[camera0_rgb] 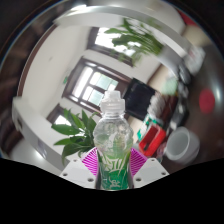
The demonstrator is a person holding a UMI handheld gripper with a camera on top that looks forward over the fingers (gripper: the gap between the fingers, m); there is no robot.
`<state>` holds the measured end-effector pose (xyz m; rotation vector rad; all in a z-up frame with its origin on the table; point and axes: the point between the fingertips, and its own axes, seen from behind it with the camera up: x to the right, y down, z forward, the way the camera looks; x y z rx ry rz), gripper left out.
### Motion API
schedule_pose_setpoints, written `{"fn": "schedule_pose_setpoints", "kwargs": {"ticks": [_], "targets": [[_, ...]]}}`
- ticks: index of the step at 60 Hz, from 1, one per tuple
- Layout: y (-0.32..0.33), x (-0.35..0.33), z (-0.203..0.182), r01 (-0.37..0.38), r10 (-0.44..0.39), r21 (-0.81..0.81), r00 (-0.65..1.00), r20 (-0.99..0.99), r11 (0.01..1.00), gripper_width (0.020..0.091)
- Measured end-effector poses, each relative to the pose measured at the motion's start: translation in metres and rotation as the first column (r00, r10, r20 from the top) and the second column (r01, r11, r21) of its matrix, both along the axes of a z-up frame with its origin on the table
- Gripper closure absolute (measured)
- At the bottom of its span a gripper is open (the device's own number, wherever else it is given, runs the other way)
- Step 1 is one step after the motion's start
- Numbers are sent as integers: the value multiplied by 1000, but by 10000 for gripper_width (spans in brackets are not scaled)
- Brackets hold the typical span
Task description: Pour water
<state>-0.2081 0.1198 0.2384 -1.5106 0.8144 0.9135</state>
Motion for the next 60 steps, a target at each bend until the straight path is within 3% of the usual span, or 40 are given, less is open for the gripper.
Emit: {"fn": "schedule_pose_setpoints", "kwargs": {"ticks": [9, 15, 20, 28, 37, 54, 56, 60], "targets": [[0, 55, 38, 43, -48, 24, 815, 578, 999, 739], [-1, 104, 44, 120, -91, 22, 599, 795, 992, 739], [8, 141, 40, 176, -117, 32, 498, 859, 984, 737], [5, 207, 5, 287, -92, -19, 367, 926, 958, 737], [5, 256, -50, 350, -90, -49, 368, 925, 935, 736], [21, 279, -136, 321, -78, -91, 477, 876, 943, 715], [22, 280, -133, 327, -119, -51, 479, 870, 943, 725], [16, 282, -134, 321, -123, -48, 490, 863, 946, 728]]}}
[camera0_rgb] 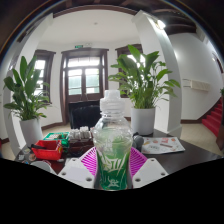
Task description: Pour water
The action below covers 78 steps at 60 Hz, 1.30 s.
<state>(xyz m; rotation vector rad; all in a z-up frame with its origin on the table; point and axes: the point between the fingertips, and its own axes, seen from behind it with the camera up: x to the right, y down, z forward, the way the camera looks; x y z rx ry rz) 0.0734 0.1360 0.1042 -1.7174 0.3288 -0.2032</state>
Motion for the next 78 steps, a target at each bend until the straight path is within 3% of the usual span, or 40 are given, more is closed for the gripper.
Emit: {"fn": "schedule_pose_setpoints", "kwargs": {"ticks": [7, 15, 21, 24, 35, 47, 60, 78], "targets": [[6, -5, -2, -15, 15, -5, 1000, 14, 1000, 680], [0, -4, 0, -21, 22, -12, 999, 25, 1000, 567], [-12, -7, -15, -34, 36, -93, 999, 20, 995, 336], [-22, -12, -16, -45, 47, -117, 999, 20, 992, 292], [-86, -45, -6, -86, 91, -164, 996, 22, 983, 290], [-167, -100, 35, -207, 204, -162, 978, -38, 965, 289], [-232, -112, 80, -206, 209, -179, 978, -5, 962, 288], [-272, -124, 107, -258, 269, -194, 963, 32, 946, 285]]}}
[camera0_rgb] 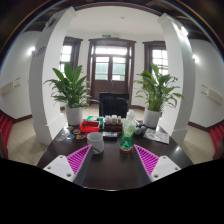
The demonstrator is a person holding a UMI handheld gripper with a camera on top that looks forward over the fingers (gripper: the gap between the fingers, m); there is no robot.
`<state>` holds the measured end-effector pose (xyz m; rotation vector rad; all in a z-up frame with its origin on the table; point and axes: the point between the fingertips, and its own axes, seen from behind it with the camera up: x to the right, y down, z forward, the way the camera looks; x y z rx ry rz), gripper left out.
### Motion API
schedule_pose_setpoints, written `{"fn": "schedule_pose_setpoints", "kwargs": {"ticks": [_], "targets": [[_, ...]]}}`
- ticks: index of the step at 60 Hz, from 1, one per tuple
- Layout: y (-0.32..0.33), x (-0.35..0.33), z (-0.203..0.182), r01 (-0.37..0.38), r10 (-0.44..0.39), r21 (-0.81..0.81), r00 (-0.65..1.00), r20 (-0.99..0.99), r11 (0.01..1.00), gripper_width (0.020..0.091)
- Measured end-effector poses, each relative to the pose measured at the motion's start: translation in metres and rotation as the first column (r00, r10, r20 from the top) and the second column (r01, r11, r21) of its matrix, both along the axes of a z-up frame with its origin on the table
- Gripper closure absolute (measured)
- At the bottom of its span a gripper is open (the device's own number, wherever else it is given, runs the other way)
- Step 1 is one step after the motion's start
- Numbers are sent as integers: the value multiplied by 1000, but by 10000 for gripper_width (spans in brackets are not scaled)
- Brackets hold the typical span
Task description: Pour water
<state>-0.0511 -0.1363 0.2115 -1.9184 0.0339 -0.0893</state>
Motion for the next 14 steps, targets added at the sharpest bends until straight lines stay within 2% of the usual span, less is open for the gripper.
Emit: {"fn": "schedule_pose_setpoints", "kwargs": {"ticks": [14], "targets": [[-9, 10, 6, 31, -31, 10, 999, -11, 999, 285]]}}
